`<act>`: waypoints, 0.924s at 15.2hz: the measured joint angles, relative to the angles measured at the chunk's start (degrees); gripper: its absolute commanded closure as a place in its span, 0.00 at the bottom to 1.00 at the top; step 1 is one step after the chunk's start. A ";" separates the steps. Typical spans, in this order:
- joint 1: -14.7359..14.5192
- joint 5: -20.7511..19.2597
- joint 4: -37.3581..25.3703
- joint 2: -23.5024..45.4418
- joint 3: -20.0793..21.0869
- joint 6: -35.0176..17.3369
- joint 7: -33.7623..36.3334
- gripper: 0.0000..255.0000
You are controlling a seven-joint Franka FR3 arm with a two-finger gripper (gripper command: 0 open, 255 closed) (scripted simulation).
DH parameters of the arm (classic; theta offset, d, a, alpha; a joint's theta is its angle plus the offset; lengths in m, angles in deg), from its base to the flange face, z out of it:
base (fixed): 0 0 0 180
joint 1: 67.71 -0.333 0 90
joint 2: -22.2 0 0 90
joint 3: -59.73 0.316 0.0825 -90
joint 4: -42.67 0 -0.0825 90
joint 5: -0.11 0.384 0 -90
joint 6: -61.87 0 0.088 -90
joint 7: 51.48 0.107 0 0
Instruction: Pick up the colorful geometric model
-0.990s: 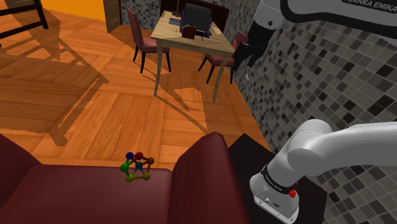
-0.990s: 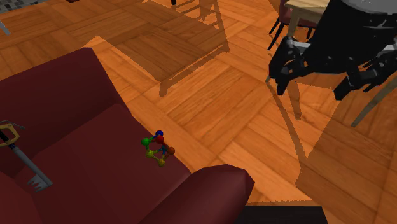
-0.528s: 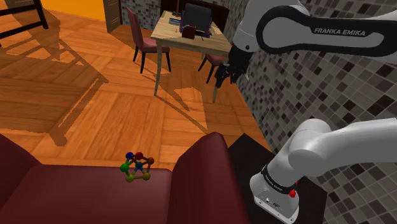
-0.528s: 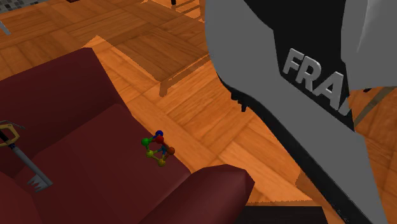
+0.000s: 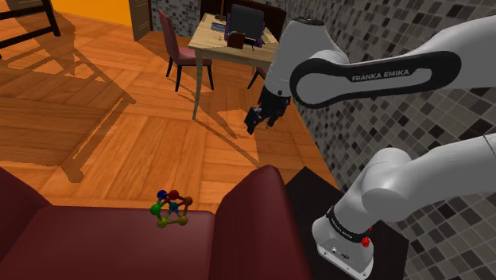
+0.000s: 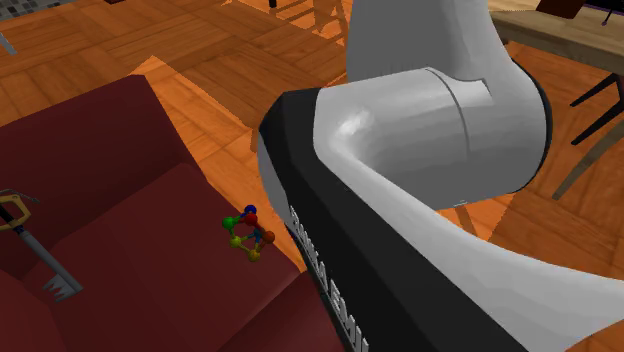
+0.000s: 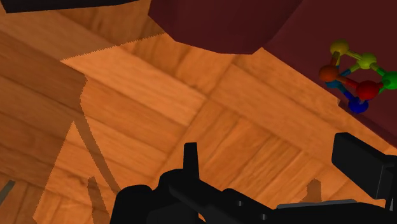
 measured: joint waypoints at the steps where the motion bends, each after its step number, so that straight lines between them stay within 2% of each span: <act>1: -0.12 0.08 0.62 1.75 0.63 -2.36 0.70 0.00; 5: -1.06 0.51 1.65 7.82 3.98 -9.64 4.62 0.00; 9: -0.92 -0.77 1.64 15.54 7.15 -17.45 8.75 0.00; 12: -0.01 -3.81 0.19 22.81 9.70 -23.14 13.03 0.00; 14: 0.51 -7.26 -1.47 27.97 11.64 -26.38 17.46 0.00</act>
